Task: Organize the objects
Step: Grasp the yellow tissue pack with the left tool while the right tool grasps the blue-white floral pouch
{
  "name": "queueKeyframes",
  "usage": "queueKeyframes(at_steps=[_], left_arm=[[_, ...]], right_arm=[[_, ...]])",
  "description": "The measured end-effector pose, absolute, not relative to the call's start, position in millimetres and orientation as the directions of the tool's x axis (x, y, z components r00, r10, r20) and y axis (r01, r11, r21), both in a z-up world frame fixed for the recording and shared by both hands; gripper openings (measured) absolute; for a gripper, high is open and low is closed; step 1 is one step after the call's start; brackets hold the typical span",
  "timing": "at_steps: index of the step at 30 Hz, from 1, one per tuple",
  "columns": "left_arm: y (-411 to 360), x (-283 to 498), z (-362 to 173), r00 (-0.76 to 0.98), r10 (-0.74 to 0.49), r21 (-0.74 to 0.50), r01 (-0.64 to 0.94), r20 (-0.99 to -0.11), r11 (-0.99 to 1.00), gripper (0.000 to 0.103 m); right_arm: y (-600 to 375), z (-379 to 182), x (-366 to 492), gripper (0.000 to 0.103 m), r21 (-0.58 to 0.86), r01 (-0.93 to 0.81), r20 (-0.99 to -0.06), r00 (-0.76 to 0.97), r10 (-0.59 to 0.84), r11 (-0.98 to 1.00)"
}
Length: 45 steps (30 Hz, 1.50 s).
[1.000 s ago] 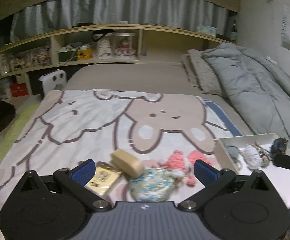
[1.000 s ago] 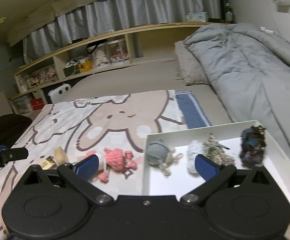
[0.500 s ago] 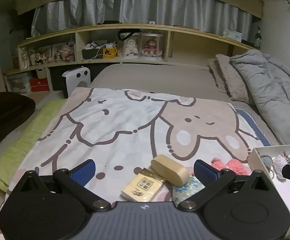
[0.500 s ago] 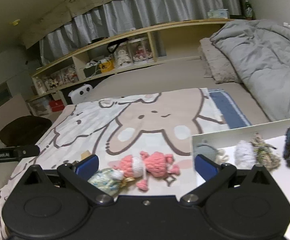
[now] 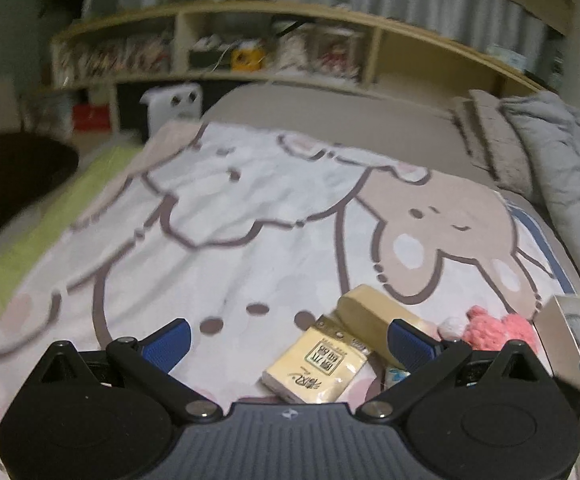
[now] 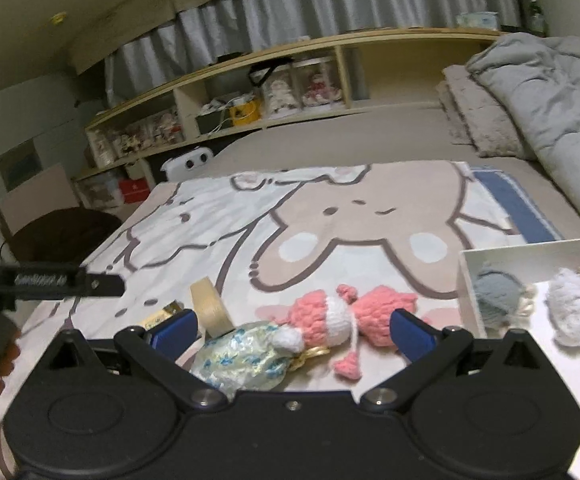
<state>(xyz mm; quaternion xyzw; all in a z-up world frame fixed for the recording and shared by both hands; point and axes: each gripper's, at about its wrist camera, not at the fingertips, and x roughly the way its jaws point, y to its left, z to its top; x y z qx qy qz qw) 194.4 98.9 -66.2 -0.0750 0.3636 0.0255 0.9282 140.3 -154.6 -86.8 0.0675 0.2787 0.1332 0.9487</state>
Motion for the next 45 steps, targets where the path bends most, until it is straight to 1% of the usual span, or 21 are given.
queueKeyframes(at_steps=[6, 12, 19, 23, 25, 31, 37, 43, 45], left_arm=[[110, 212, -97, 0.670, -0.027, -0.239, -0.227, -0.742, 0.944, 0.103], [106, 228, -117, 0.642, -0.035, -0.271, -0.273, -0.766, 0.923, 0.103], [90, 241, -130, 0.656, 0.009, -0.231, -0.279, -0.755, 0.932, 0.103], [82, 246, -133, 0.649, 0.045, -0.179, -0.275, -0.760, 0.945, 0.103], [80, 246, -132, 0.635, 0.054, -0.151, -0.264, -0.771, 0.953, 0.103], [90, 234, -125, 0.571, 0.088, -0.115, -0.311, -0.816, 0.943, 0.103], [93, 218, -125, 0.526, 0.122, -0.066, -0.325, -0.842, 0.943, 0.103], [96, 212, -123, 0.526, 0.130, -0.078, -0.355, -0.840, 0.932, 0.102], [93, 213, -125, 0.535, 0.144, -0.057, -0.341, -0.833, 0.938, 0.099]], right_arm=[[-140, -108, 149, 0.103, 0.159, -0.239, -0.520, 0.805, 0.286, 0.958], [-125, -124, 154, 0.103, 0.097, -0.293, -0.538, 0.788, 0.298, 0.951], [-115, -136, 158, 0.103, 0.074, -0.334, -0.543, 0.777, 0.318, 0.940], [-109, -138, 161, 0.103, 0.070, -0.357, -0.543, 0.770, 0.336, 0.931], [-105, -141, 162, 0.103, 0.061, -0.372, -0.545, 0.765, 0.343, 0.926], [-94, -147, 165, 0.103, 0.019, -0.411, -0.555, 0.754, 0.351, 0.912], [-78, -150, 171, 0.103, -0.055, -0.389, -0.552, 0.780, 0.297, 0.920], [-62, -158, 172, 0.103, -0.158, -0.353, -0.567, 0.797, 0.208, 0.922], [-65, -157, 172, 0.103, -0.148, -0.354, -0.571, 0.793, 0.212, 0.924]])
